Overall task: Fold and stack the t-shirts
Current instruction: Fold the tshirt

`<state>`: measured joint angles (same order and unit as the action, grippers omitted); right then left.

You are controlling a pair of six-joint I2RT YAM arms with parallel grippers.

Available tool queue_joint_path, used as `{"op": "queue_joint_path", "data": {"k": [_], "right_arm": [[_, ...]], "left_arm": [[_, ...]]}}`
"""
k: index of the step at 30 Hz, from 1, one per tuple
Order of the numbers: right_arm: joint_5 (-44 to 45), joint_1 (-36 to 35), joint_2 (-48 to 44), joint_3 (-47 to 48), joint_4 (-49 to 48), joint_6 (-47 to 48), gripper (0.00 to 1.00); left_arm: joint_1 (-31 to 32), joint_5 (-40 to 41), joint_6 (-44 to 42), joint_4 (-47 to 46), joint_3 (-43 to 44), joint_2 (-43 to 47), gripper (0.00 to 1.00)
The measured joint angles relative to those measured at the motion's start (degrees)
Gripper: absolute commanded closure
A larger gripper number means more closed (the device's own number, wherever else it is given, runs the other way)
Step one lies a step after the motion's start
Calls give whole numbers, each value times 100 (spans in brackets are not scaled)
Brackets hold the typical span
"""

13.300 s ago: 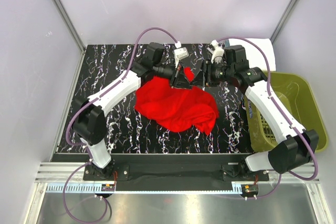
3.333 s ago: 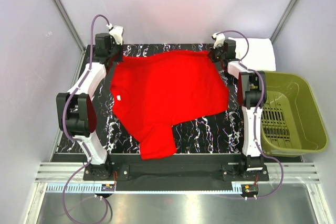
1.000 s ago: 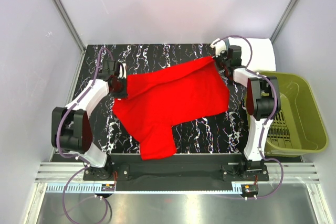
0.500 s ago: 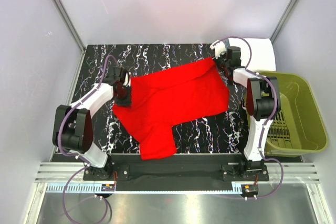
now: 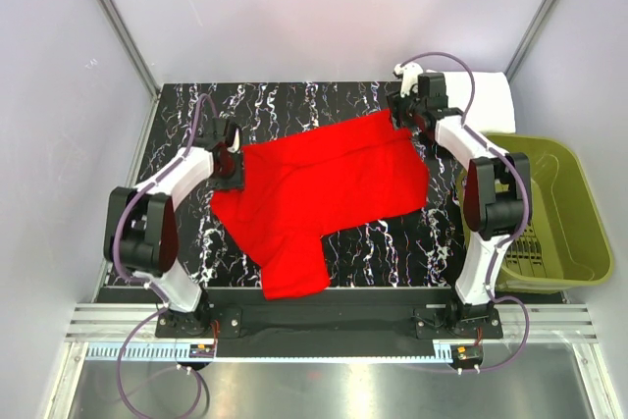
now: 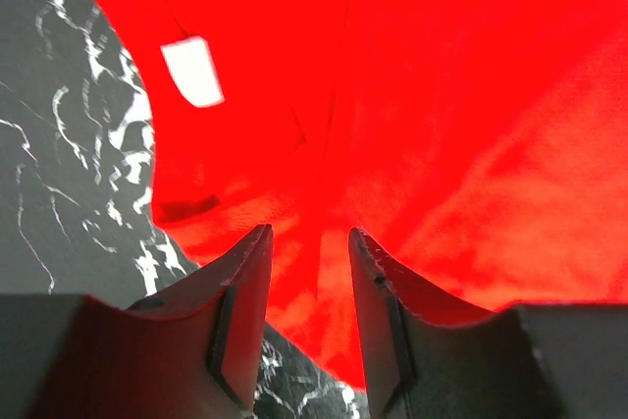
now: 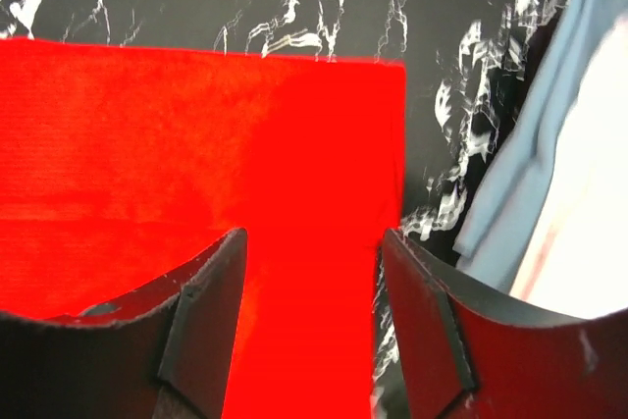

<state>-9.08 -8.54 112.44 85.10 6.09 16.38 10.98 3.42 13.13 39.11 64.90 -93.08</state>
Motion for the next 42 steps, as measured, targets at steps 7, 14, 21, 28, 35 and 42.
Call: {"op": "queue_joint_path", "data": {"k": [7,14,21,28,35,42], "right_arm": [[824,-295,-221,566,1738,-1698,45],[1281,-389,-1147,-920,2496,-3298,52],[1451,-695,-1729,-2308,2544,-4518,50],[1434,-909,-1480,-2763,2234,-5077,50],[1598,-986,-1456,-2345,2409,-5163,49],[1357,-1381,-1523,-1648,2367,-5209,48]], "left_arm": [[-404,205,116,-133,240,-887,59],[-697,286,138,-37,944,-1681,62],[-905,317,31,199,2476,-2739,64],[-1045,236,-83,195,2922,-2957,56],[-1034,-520,-393,-46,2411,-2072,46],[-837,-1834,-778,-903,2186,-1523,49]]}}
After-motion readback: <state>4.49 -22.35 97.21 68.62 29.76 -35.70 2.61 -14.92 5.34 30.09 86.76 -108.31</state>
